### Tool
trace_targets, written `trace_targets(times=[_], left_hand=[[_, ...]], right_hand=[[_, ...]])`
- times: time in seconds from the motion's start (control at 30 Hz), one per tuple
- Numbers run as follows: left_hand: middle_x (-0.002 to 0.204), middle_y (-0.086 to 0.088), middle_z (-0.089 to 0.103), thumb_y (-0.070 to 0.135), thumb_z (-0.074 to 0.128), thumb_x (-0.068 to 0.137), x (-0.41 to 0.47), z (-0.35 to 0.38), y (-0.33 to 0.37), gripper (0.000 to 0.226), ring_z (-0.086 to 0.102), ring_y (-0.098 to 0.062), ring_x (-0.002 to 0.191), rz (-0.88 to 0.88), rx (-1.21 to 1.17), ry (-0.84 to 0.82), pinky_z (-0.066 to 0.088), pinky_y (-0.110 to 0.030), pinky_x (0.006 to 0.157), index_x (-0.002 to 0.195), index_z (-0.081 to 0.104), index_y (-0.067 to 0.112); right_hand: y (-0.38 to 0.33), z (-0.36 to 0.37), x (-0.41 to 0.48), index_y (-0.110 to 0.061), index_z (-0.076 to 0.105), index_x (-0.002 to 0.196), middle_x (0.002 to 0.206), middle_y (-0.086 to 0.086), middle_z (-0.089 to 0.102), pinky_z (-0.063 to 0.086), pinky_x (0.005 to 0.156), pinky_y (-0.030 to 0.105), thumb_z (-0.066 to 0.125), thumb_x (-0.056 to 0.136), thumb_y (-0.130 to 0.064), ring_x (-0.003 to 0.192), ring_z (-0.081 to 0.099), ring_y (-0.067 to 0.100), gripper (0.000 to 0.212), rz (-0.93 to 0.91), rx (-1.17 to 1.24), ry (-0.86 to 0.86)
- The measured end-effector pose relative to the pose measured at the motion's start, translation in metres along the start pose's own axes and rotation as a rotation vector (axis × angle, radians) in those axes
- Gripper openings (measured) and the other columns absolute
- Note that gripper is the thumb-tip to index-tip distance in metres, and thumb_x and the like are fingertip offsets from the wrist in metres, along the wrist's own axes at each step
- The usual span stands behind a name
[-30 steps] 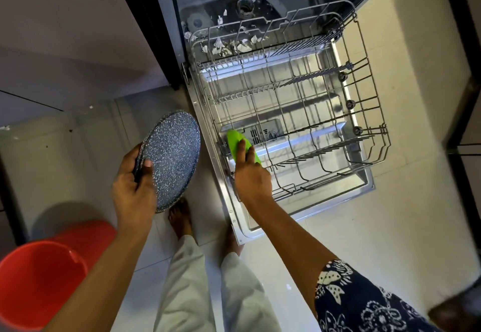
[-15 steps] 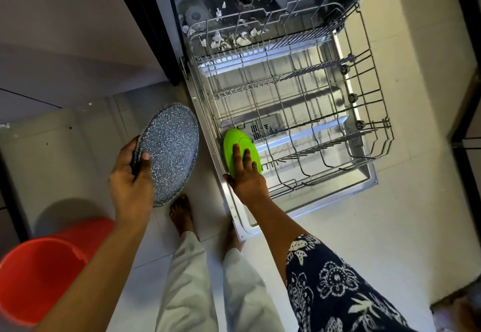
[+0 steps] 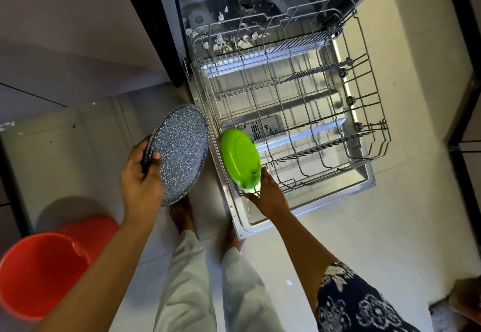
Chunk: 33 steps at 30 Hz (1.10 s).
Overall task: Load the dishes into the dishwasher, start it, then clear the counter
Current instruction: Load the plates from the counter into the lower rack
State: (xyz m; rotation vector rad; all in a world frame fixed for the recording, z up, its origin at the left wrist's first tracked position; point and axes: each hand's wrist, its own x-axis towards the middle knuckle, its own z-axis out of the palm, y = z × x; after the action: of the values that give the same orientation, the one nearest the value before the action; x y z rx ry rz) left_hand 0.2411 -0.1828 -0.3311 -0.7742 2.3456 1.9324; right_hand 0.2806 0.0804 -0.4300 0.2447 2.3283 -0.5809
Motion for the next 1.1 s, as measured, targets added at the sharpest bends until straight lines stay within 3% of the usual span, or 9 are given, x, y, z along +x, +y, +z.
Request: trace_targets(times=[0.1,0.27,0.33,0.43,0.53,0.67,0.77,0.9,1.1], left_hand=[[0.119,0.002,0.062,0.012,0.051,0.096,-0.003,0.0,0.0,0.029,0.057,-0.011,0.111,0.002,-0.038,0.029,0.043,-0.035,0.102,0.125,0.055,0.014],[0.112,0.008,0.061,0.01,0.05,0.097,-0.011,0.001,0.008,0.028,0.057,-0.003,0.104,-0.014,-0.131,0.101,0.045,-0.031,0.099,0.125,0.054,0.013],[0.113,0.001,0.061,0.01,0.05,0.097,-0.013,-0.001,0.01,0.029,0.057,-0.008,0.104,-0.01,-0.165,0.129,0.045,-0.035,0.099,0.126,0.053,0.007],[0.114,-0.003,0.061,0.011,0.05,0.097,-0.014,-0.003,0.011,0.029,0.056,-0.012,0.105,-0.008,-0.184,0.177,0.045,-0.039,0.099,0.126,0.053,0.006],[0.116,-0.006,0.06,0.011,0.049,0.097,-0.013,-0.008,0.004,0.027,0.055,-0.014,0.107,0.012,-0.164,0.205,0.045,-0.038,0.098,0.124,0.054,0.011],[0.106,0.009,0.063,0.009,0.049,0.096,-0.007,-0.016,-0.005,0.024,0.056,-0.009,0.101,0.05,-0.171,0.246,0.045,-0.034,0.095,0.114,0.058,0.022],[0.101,0.017,0.065,0.011,0.051,0.095,-0.002,-0.024,-0.008,0.024,0.057,-0.006,0.099,0.05,-0.178,0.237,0.045,-0.032,0.094,0.108,0.06,0.029],[0.1,0.02,0.066,0.011,0.051,0.094,0.002,-0.031,-0.007,0.027,0.057,-0.005,0.099,0.052,-0.189,0.241,0.044,-0.033,0.095,0.105,0.062,0.033],[0.103,0.013,0.061,0.006,0.048,0.096,0.009,-0.023,0.006,0.027,0.056,0.003,0.093,0.045,-0.174,0.232,0.046,-0.02,0.089,0.12,0.057,0.014]], right_hand=[[0.001,-0.013,-0.006,-0.003,0.012,0.148,0.154,0.014,0.023,0.022,0.112,0.031,0.061,0.089,-0.026,0.14,0.027,0.028,0.081,0.047,0.157,0.116],[-0.016,-0.036,-0.001,-0.007,0.028,0.145,0.148,0.012,0.037,0.029,0.108,0.031,0.061,0.09,-0.024,0.136,0.035,0.026,0.067,0.128,0.387,0.213],[-0.029,-0.037,0.001,-0.008,0.027,0.146,0.148,0.012,0.036,0.031,0.107,0.032,0.066,0.086,-0.031,0.135,0.036,0.028,0.075,0.01,0.321,0.108],[-0.052,-0.015,0.006,-0.013,-0.003,0.15,0.157,0.013,0.008,0.028,0.112,0.045,0.067,0.079,-0.05,0.143,0.017,0.032,0.106,-0.158,-0.056,-0.099],[-0.067,0.006,0.018,-0.022,-0.018,0.147,0.158,0.014,-0.002,0.031,0.109,0.05,0.059,0.086,-0.037,0.141,0.014,0.042,0.099,-0.064,-0.148,-0.031],[-0.085,0.004,0.027,-0.018,-0.013,0.148,0.157,0.017,0.002,0.039,0.101,0.054,0.039,0.093,-0.011,0.137,0.021,0.048,0.076,0.034,-0.173,0.07],[-0.093,-0.005,0.02,-0.01,-0.009,0.149,0.155,0.022,0.007,0.043,0.096,0.054,0.031,0.096,-0.007,0.134,0.027,0.049,0.066,0.05,-0.218,0.11],[-0.093,-0.012,-0.004,-0.005,0.001,0.149,0.151,0.022,0.026,0.054,0.082,0.048,0.044,0.094,-0.014,0.124,0.047,0.042,0.07,0.06,-0.274,0.215],[-0.078,-0.06,-0.03,-0.009,-0.005,0.149,0.148,0.013,0.033,0.053,0.08,0.037,0.044,0.096,-0.01,0.105,0.062,0.03,0.072,0.198,-0.232,0.269]])
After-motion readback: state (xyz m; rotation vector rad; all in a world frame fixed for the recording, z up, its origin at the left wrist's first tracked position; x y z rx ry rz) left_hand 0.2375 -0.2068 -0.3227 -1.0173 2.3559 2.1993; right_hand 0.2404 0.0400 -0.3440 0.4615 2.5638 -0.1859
